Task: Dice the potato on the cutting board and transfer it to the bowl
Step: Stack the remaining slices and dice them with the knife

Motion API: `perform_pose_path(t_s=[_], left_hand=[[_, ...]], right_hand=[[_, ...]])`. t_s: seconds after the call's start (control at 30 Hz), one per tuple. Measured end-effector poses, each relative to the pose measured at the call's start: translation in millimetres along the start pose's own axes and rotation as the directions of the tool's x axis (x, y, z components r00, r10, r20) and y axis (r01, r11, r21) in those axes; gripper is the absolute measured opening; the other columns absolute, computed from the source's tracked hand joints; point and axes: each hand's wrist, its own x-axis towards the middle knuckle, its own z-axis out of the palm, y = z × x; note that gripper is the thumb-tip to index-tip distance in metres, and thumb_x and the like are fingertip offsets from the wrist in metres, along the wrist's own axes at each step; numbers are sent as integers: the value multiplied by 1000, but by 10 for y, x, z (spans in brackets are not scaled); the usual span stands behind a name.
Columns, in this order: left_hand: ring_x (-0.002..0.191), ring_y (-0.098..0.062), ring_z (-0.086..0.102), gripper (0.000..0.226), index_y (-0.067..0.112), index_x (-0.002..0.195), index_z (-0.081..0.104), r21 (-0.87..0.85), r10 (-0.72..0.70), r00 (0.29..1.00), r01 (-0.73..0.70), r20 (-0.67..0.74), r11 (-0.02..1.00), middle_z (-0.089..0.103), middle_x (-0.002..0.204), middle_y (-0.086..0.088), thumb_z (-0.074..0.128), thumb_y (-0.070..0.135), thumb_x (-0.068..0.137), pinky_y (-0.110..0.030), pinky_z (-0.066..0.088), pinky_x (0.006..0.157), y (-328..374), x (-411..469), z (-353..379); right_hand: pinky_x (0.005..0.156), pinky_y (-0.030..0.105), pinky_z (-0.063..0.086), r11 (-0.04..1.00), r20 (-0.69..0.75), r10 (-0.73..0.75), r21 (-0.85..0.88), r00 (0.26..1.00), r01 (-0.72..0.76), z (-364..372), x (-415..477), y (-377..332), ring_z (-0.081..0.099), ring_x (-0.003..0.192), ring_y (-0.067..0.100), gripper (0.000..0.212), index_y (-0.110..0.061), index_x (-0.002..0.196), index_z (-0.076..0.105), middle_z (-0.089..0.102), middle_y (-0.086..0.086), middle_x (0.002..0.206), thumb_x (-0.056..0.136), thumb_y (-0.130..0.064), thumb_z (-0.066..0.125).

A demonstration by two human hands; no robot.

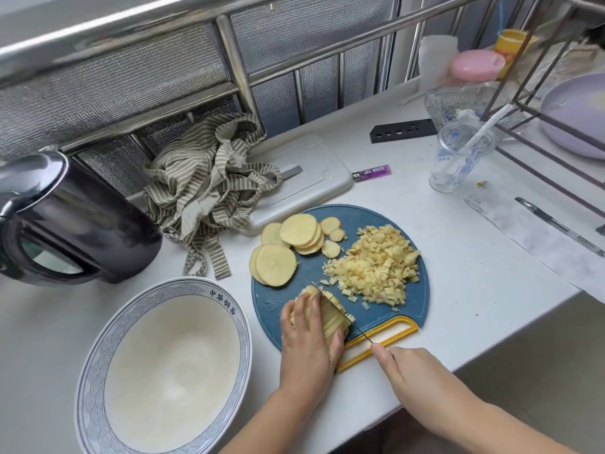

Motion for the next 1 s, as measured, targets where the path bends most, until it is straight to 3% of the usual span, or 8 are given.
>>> perform_pose_path(t_s=[0.77, 0.87, 1.0], left_hand=[[116, -35, 39, 61, 8, 130, 44, -20, 0, 999, -1, -32, 1000, 50, 128, -15, 43, 51, 86, -50, 50, 94, 9, 29, 7], [118, -35, 37, 61, 9, 132, 44, -27, 3, 1000, -3, -20, 1000, 50, 129, -16, 43, 51, 87, -51, 48, 96, 2, 16, -8], [122, -34, 35, 63, 10, 136, 42, -51, -22, 1000, 21, -2, 998, 47, 133, -14, 42, 52, 89, -51, 45, 98, 9, -14, 3]], right_hand=[[66, 35, 41, 1000, -42, -7, -27, 999, 5, 76, 321, -199, 52, 70, 23, 54, -16, 68, 46, 50, 0, 65, 101, -51, 20], [57, 33, 33, 1000, -67, -13, 26, 998, 15, 43, 344, -209, 46, 59, 18, 60, -14, 61, 43, 47, 1, 60, 102, -50, 18], [56, 33, 29, 964, -63, 32, 264, 998, -15, 13, 294, -104, 35, 46, 15, 60, -15, 55, 32, 36, -3, 47, 99, -53, 18]])
